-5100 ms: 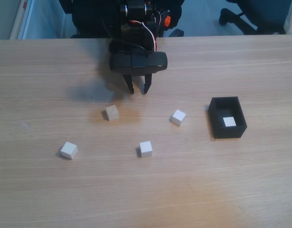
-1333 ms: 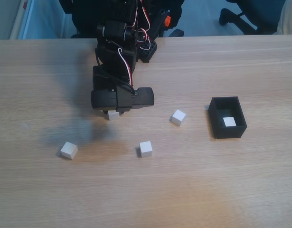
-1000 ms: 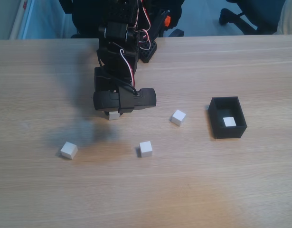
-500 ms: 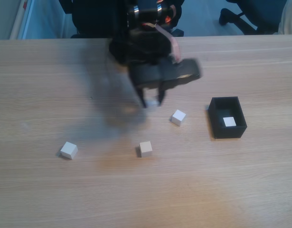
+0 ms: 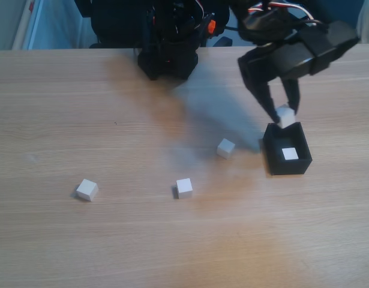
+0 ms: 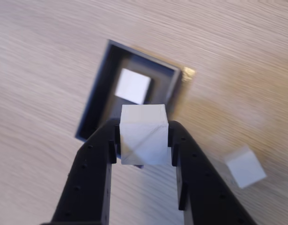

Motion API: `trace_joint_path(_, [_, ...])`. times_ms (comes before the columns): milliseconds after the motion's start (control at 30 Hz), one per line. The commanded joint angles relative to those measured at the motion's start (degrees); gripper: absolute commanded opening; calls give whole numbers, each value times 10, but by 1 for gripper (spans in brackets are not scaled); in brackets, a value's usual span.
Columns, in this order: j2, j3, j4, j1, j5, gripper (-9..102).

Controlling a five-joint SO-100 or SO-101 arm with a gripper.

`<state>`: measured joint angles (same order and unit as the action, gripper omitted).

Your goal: Pick blocks and place them in the box.

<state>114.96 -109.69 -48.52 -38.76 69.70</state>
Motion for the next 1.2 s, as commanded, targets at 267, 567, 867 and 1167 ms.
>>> trace_joint_path(267, [-26,45,-1,-14,-50,11])
trace_joint_path(567, [-24,43,-25,4,-53,13])
trace_joint_path(867, [88,-81,-127,110,-44,0])
trace_joint_path(1167, [132,-187,-104,158,-126,10])
